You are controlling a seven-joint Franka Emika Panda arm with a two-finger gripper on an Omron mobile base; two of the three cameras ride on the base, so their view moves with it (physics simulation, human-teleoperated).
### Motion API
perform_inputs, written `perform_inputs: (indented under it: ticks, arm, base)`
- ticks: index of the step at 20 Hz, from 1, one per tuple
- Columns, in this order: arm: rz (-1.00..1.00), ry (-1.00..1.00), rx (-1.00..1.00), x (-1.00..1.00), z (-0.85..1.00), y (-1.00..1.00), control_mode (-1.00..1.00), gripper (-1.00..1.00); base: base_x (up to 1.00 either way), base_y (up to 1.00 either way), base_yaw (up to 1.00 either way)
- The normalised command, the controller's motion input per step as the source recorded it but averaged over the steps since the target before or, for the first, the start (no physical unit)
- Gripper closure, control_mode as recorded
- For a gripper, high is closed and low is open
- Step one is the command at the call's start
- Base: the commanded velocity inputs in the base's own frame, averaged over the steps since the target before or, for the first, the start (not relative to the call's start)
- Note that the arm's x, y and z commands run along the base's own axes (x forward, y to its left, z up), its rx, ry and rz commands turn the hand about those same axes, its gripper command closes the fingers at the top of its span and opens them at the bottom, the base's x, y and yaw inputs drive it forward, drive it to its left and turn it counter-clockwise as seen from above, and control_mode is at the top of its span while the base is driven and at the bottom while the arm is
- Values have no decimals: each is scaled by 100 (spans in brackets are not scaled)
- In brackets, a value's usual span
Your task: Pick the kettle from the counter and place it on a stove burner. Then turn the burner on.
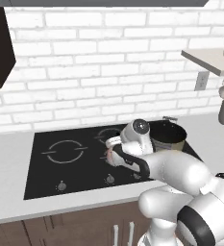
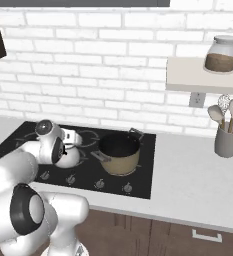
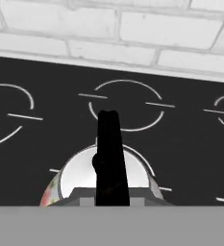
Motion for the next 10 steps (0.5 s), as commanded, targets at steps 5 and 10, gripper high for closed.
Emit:
perform_inputs:
  ticks: [5,10]
  arm:
    - [0,-1,0,10,0,0,-100,100]
    - [0,-20,0,-3,11,0,-100,100]
  base:
    - [0,0,0]
    - [0,0,0]
